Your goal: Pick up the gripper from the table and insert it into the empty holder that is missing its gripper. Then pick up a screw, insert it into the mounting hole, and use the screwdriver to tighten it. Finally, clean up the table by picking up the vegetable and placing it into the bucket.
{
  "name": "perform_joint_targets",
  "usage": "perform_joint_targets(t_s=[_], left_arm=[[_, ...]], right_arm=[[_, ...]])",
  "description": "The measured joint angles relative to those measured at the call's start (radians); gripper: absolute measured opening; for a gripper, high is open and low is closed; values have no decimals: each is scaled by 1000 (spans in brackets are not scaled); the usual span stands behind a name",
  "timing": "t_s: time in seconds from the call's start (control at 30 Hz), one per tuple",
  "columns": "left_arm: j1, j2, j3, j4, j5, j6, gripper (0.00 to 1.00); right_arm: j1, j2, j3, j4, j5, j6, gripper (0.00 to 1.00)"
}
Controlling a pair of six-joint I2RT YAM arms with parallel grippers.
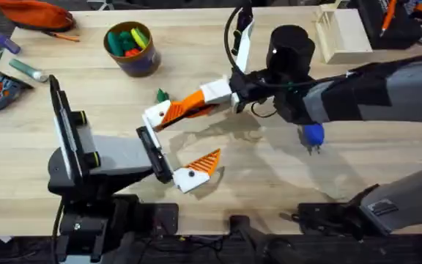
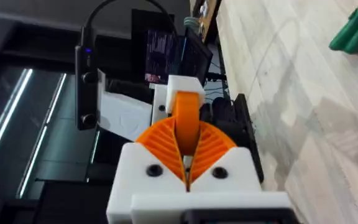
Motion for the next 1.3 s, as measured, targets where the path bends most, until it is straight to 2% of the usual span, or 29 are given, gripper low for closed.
perform_joint_targets(t_s=[1.3], left_arm=[[0, 0, 0, 1, -8, 0, 985]], right_arm=[[5, 0, 0, 0, 23, 0, 9]])
